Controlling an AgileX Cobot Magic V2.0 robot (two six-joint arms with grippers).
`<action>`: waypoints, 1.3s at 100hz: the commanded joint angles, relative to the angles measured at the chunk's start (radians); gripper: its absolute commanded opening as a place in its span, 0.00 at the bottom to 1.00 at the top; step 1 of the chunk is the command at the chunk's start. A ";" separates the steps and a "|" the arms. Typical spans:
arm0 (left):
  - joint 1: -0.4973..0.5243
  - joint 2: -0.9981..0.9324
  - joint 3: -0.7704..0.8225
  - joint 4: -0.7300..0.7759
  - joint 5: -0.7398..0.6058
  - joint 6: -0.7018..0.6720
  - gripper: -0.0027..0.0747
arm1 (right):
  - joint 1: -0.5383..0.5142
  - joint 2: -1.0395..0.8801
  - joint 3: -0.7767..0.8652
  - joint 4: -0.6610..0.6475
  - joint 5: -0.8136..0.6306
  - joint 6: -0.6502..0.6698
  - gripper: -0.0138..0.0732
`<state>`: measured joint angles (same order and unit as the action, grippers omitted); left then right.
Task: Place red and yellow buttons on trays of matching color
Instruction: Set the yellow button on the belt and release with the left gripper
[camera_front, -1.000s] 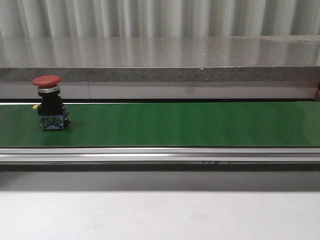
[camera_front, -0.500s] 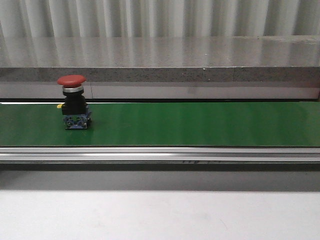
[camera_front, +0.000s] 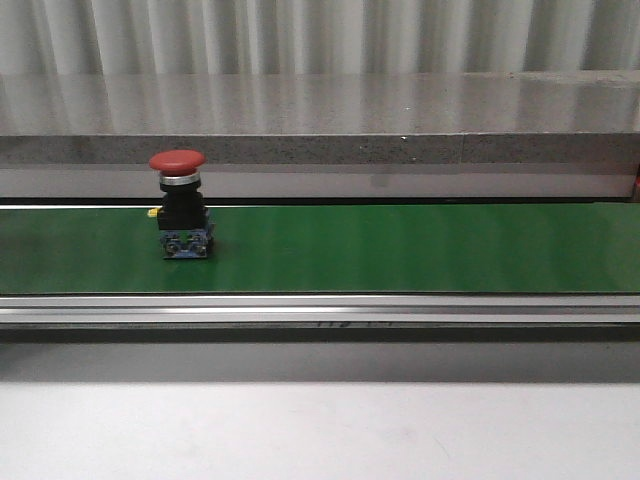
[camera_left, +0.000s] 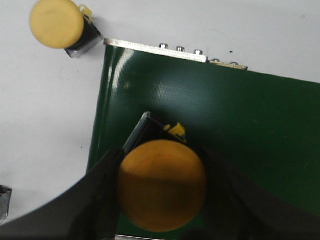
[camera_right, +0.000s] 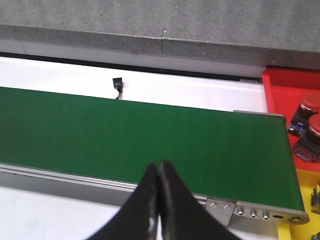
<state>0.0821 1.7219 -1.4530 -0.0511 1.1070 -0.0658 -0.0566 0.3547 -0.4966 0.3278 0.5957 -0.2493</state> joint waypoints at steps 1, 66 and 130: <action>-0.012 -0.052 -0.001 -0.029 -0.045 0.004 0.18 | 0.001 0.006 -0.025 0.010 -0.063 -0.010 0.08; -0.015 -0.053 0.058 -0.133 -0.104 0.089 0.70 | 0.001 0.006 -0.025 0.010 -0.063 -0.010 0.08; -0.219 -0.378 0.132 -0.118 -0.314 0.134 0.17 | 0.001 0.006 -0.025 0.010 -0.063 -0.010 0.08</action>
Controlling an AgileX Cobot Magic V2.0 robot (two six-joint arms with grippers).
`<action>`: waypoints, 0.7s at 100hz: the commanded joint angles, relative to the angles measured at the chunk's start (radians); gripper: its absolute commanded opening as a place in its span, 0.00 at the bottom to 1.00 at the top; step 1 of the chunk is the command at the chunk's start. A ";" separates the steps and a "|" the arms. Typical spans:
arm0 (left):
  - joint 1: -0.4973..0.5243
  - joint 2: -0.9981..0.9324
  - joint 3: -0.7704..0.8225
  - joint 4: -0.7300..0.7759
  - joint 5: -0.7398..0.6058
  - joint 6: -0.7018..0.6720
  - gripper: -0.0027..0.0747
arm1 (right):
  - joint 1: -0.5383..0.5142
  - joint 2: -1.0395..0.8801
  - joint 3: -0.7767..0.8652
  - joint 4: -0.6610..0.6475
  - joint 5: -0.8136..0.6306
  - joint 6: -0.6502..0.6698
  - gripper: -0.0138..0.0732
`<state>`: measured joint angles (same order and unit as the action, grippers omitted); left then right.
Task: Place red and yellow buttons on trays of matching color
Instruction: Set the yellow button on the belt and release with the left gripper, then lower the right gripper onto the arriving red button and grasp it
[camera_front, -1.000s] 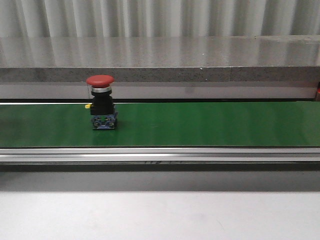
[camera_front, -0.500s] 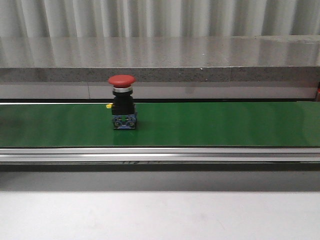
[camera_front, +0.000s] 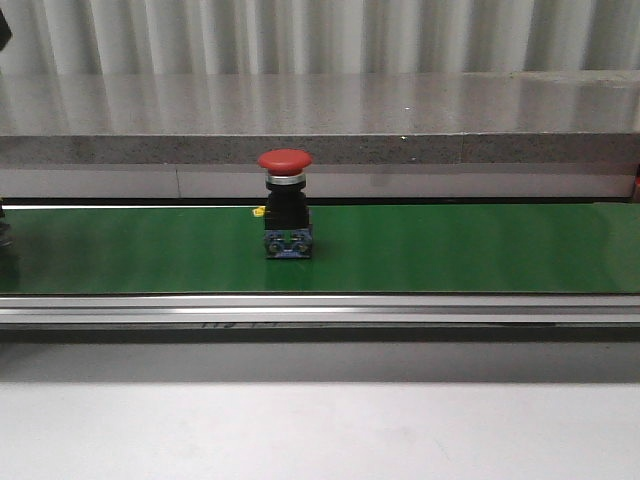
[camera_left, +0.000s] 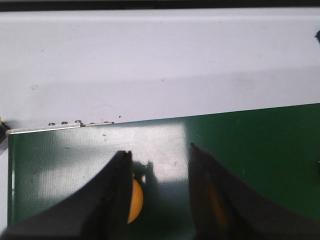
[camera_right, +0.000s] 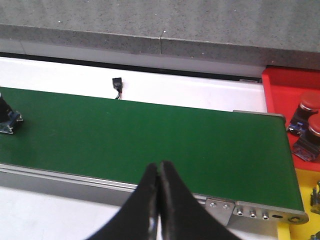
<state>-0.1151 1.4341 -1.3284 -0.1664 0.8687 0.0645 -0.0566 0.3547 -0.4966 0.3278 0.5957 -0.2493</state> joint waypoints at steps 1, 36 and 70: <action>-0.026 -0.095 0.011 -0.003 -0.080 0.003 0.15 | 0.001 0.006 -0.025 0.010 -0.063 -0.010 0.08; -0.038 -0.410 0.254 -0.003 -0.127 0.003 0.01 | 0.001 0.006 -0.025 0.010 -0.065 -0.010 0.08; -0.038 -0.788 0.537 -0.006 -0.147 0.003 0.01 | 0.001 0.006 -0.025 0.010 -0.083 -0.010 0.08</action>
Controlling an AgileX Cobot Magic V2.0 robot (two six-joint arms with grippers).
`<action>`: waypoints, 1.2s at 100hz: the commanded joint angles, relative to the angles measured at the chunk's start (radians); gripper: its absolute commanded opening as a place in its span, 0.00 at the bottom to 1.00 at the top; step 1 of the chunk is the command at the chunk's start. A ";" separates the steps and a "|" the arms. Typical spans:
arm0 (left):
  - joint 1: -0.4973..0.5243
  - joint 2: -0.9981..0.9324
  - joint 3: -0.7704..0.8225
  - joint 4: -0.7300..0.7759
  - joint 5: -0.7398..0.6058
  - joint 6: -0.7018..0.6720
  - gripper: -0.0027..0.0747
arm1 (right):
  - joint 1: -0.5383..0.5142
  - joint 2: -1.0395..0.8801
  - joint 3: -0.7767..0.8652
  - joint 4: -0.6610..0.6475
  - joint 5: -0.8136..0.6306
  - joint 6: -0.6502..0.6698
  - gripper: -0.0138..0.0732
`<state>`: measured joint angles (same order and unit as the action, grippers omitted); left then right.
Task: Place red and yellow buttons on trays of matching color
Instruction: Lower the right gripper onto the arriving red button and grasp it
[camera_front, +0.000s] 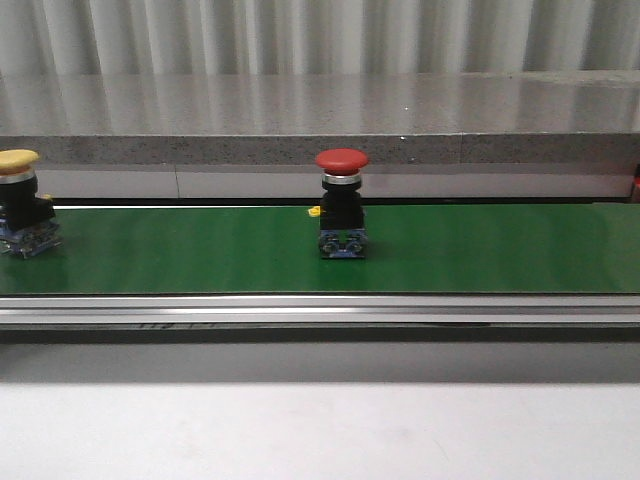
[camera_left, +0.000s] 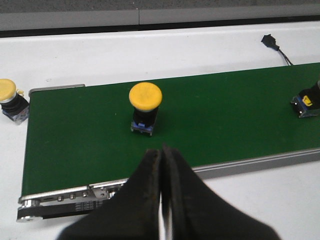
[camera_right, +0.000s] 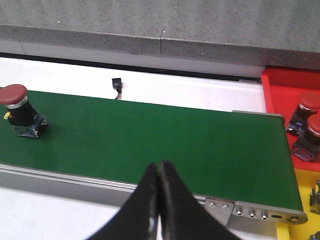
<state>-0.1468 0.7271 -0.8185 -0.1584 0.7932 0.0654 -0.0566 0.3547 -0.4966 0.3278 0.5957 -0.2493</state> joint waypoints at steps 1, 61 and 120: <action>-0.007 -0.088 0.032 -0.014 -0.071 0.002 0.01 | 0.001 0.006 -0.025 0.010 -0.083 -0.010 0.08; -0.007 -0.347 0.196 -0.010 -0.071 0.002 0.01 | 0.120 0.308 -0.249 0.022 0.041 -0.009 0.09; -0.007 -0.347 0.196 -0.010 -0.071 0.002 0.01 | 0.248 0.866 -0.664 0.022 0.279 -0.009 0.84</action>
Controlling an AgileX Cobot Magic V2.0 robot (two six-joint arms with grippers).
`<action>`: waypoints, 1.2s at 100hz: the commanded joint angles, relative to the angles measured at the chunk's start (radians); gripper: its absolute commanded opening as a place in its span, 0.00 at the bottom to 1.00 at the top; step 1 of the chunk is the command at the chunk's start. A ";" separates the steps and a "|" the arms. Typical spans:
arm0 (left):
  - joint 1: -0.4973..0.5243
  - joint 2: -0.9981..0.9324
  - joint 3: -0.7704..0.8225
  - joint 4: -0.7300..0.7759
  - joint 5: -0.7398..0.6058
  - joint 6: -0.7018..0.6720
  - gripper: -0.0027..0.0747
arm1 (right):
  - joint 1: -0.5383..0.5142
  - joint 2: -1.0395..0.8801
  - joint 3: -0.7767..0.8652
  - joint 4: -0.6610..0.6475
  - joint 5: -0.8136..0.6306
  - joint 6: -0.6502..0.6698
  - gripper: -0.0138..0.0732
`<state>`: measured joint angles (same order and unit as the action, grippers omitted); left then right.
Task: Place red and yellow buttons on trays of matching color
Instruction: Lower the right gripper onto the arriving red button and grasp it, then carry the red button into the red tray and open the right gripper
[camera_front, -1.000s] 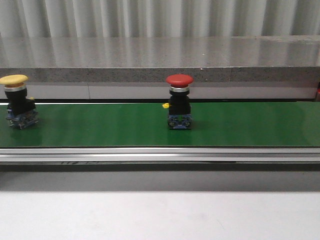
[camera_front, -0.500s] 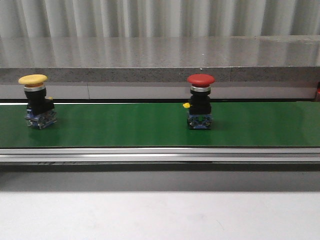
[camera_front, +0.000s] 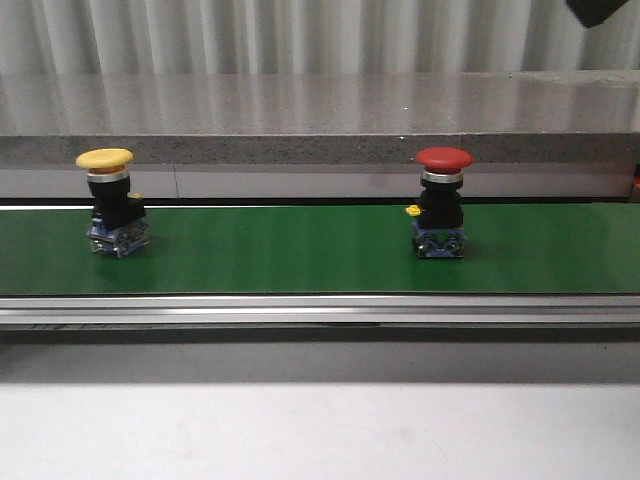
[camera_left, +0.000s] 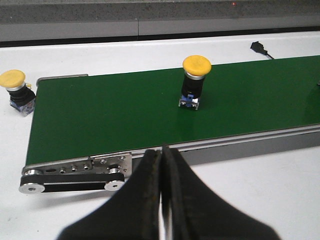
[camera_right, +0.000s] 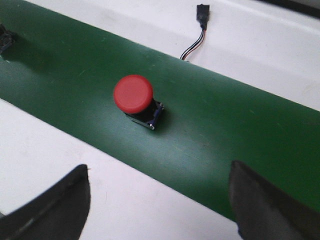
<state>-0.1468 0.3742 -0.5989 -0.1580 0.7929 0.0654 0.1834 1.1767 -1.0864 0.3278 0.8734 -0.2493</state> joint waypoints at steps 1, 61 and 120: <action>-0.007 0.006 -0.024 -0.011 -0.071 0.002 0.01 | 0.008 0.056 -0.079 0.022 0.005 -0.009 0.84; -0.007 0.006 -0.024 -0.011 -0.071 0.002 0.01 | 0.008 0.404 -0.244 0.022 0.073 -0.009 0.84; -0.007 0.006 -0.024 -0.011 -0.071 0.002 0.01 | -0.016 0.423 -0.243 -0.031 0.014 -0.009 0.36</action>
<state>-0.1468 0.3742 -0.5989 -0.1580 0.7929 0.0654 0.1891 1.6795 -1.2995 0.2890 0.9231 -0.2512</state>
